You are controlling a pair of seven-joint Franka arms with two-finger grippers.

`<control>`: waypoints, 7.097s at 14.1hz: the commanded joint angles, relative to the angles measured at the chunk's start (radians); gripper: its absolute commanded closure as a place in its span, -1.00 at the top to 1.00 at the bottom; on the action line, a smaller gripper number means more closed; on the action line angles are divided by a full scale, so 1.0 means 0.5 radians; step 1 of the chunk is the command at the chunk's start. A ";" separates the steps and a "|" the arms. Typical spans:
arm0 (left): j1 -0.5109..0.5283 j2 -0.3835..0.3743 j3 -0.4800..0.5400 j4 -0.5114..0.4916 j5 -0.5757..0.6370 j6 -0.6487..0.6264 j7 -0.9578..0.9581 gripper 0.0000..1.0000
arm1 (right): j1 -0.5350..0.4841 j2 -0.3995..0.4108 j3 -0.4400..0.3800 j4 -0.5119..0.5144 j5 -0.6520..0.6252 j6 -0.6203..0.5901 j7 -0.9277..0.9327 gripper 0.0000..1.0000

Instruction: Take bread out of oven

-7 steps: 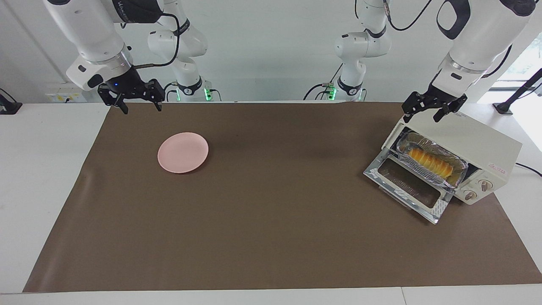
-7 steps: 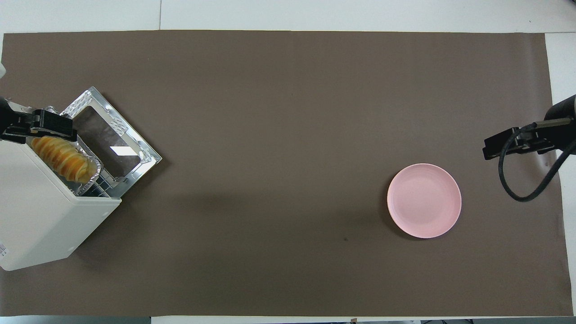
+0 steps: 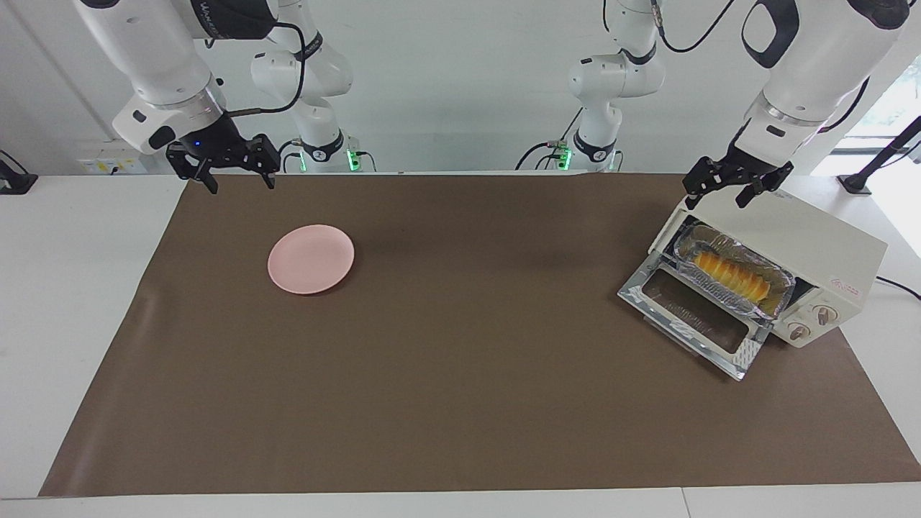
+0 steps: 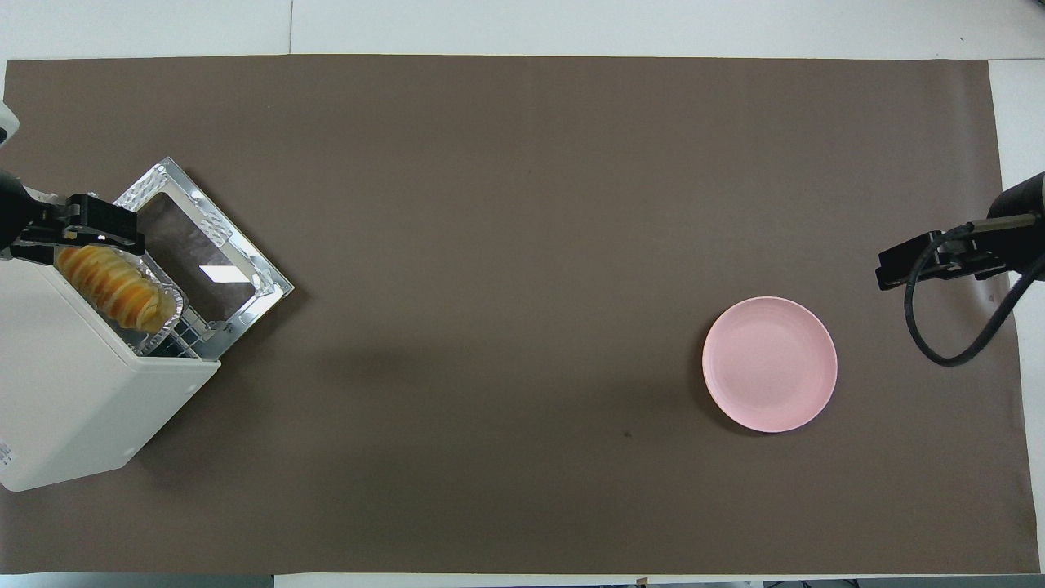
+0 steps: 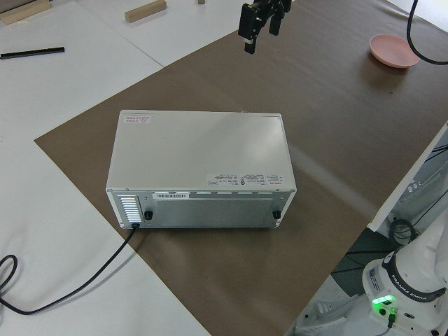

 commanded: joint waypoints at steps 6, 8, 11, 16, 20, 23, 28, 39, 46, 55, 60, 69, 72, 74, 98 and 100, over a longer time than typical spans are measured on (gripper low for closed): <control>0.061 0.462 0.094 0.055 0.163 0.491 -0.543 1.00 | -0.039 -0.037 0.022 -0.034 0.021 -0.008 -0.035 1.00; 0.064 0.478 0.107 -0.040 0.166 0.630 -0.617 1.00 | -0.039 -0.037 0.022 -0.034 0.018 -0.008 -0.035 1.00; 0.058 0.472 0.110 -0.267 0.215 0.845 -0.765 1.00 | -0.039 -0.037 0.022 -0.034 0.021 -0.008 -0.035 1.00; 0.083 0.438 0.107 -0.445 0.233 0.934 -0.795 0.83 | -0.039 -0.037 0.022 -0.034 0.018 -0.008 -0.035 1.00; 0.086 0.395 0.107 -0.552 0.233 0.962 -0.811 -0.49 | -0.045 -0.037 0.004 -0.034 0.018 -0.008 -0.038 1.00; 0.083 0.373 0.107 -0.599 0.233 0.974 -0.795 -1.00 | -0.070 -0.040 0.001 -0.040 0.018 -0.017 -0.038 1.00; -0.241 0.481 0.095 -0.366 0.215 1.020 -0.780 -1.00 | -0.052 -0.040 0.010 -0.052 0.027 0.022 -0.032 1.00; -1.254 0.753 0.092 -0.289 0.099 1.234 -0.752 -1.00 | 0.179 0.000 0.038 -0.451 0.030 0.639 0.146 1.00; -1.261 0.800 0.098 -0.261 0.010 1.229 -0.829 0.85 | 0.231 0.000 0.038 -0.448 0.030 0.636 0.146 1.00; -0.544 0.181 0.134 -0.255 0.013 0.496 -0.453 1.00 | 0.742 0.431 0.047 -0.157 0.030 0.878 0.985 1.00; -0.108 -0.139 0.138 -0.261 0.013 -0.010 0.109 1.00 | 1.191 1.204 0.035 0.453 -0.156 0.995 1.648 1.00; -0.098 -0.164 0.125 -0.225 0.016 -0.093 0.171 1.00 | 1.311 1.475 0.035 0.420 -0.449 1.253 1.843 -1.00; -0.098 -0.084 0.119 -0.126 0.009 -0.207 0.174 1.00 | 1.250 1.451 0.035 0.436 -0.439 1.204 1.824 -1.00; -0.101 -0.105 0.113 -0.114 0.013 -0.219 0.171 1.00 | 1.167 1.411 0.047 0.552 -0.424 1.057 1.739 -1.00; -0.074 -0.167 0.095 -0.068 -0.027 -0.308 0.143 1.00 | 0.132 1.402 0.032 0.706 -0.169 0.864 -0.060 1.00; -0.077 -0.167 0.095 -0.068 -0.027 -0.308 0.143 1.00 | 0.233 1.405 0.026 0.709 -0.181 0.869 0.059 0.91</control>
